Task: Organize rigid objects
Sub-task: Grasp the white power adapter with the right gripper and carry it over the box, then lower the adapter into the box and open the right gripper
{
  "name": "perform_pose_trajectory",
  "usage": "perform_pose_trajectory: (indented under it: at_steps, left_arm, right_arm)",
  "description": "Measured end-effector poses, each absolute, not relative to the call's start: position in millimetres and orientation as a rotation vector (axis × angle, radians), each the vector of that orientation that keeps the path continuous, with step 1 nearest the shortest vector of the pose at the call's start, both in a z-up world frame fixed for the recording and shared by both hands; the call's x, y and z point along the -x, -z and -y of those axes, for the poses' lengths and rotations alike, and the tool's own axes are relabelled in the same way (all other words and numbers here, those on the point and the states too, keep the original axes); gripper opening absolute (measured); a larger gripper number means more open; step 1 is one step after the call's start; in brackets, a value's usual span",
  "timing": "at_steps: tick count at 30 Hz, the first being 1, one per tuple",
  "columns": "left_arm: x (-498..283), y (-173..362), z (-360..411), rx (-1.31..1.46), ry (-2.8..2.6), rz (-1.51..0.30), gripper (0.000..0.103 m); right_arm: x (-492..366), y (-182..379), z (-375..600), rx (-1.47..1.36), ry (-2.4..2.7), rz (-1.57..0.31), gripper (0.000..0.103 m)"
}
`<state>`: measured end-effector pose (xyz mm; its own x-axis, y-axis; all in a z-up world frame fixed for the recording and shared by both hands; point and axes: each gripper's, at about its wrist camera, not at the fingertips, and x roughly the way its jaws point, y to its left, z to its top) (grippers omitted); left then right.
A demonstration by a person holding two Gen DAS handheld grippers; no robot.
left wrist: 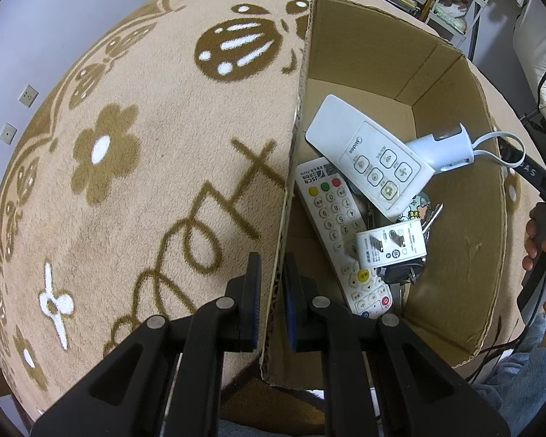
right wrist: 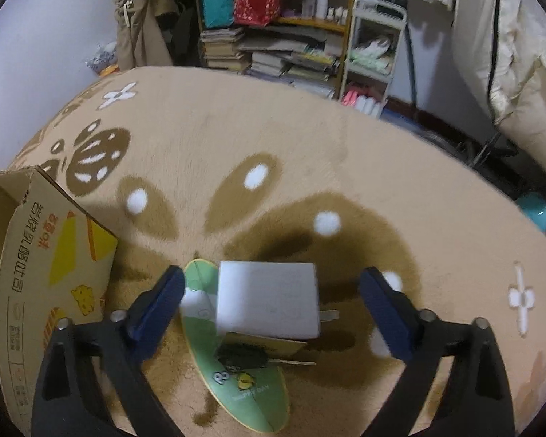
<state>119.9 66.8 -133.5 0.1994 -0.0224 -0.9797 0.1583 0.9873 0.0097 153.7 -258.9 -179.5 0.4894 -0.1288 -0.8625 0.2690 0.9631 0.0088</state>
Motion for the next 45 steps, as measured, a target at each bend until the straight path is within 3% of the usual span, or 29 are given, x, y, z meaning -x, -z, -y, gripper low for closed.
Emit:
perform_pose_trajectory:
  at_steps: [4,7,19,36,45]
  left_arm:
    - [-121,135,-67,-0.118,0.128,-1.365,0.012]
    - [-122,135,-67,-0.117,0.128,-1.365,0.012]
    - [-122,135,-67,-0.118,0.128,-1.365,0.012]
    - [-122,135,-66,-0.118,0.128,-1.365,0.012]
    - [-122,135,-66,-0.103,0.131,-1.367,0.012]
  right_arm:
    - [-156,191,261,-0.18,0.224,-1.062,0.085]
    - [-156,198,262,-0.185,0.231,-1.09,0.066]
    - [-125,181,254,-0.201,0.205,-1.006,0.065]
    - [-110,85,175,-0.166,-0.016,-0.761,0.065]
    - [-114,93,121,-0.101,-0.151,-0.766,0.065]
